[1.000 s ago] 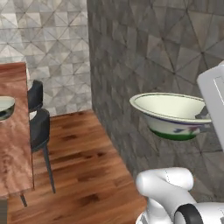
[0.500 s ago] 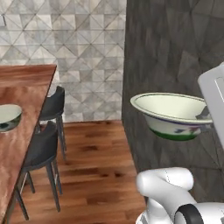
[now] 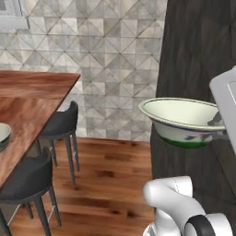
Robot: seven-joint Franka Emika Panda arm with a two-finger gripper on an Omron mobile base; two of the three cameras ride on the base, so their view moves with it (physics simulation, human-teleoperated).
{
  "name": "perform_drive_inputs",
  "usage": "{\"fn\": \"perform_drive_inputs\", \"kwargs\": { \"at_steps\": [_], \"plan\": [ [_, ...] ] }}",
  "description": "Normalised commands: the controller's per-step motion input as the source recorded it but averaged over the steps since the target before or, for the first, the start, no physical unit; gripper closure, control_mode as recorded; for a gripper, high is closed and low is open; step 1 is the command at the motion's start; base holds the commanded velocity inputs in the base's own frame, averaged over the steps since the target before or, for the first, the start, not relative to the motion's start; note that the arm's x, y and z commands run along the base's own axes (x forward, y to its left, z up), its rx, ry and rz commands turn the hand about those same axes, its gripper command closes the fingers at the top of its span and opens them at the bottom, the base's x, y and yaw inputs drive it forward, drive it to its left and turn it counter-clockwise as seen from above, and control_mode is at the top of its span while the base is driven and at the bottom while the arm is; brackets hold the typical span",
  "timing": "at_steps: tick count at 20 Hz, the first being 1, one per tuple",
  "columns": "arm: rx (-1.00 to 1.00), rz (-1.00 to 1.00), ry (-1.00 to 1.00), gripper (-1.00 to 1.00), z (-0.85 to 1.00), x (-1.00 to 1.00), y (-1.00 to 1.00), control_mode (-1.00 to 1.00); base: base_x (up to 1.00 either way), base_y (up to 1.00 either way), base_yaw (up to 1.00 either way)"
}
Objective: Pick up the bowls from the cabinet and place each bowl in front of a stool on the dining counter.
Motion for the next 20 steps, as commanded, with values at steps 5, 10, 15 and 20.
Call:
{"fn": "perform_drive_inputs", "kwargs": {
  "at_steps": [5, 10, 15, 20],
  "plan": [
    [0.00, 0.00, 0.00, 1.00, 0.00, 0.00, 0.00, 1.00, 1.00, -0.72, 0.41],
    [0.00, 0.00, 0.00, 1.00, 0.00, 0.00, 0.00, 1.00, 1.00, -0.68, 0.44],
    [0.00, 0.00, 0.00, 1.00, 0.00, 0.00, 0.00, 1.00, 1.00, -0.66, 0.49],
    [0.00, 0.00, 0.00, 1.00, 0.00, 0.00, 0.00, 1.00, 0.94, -0.54, 0.61]
  ]
}}
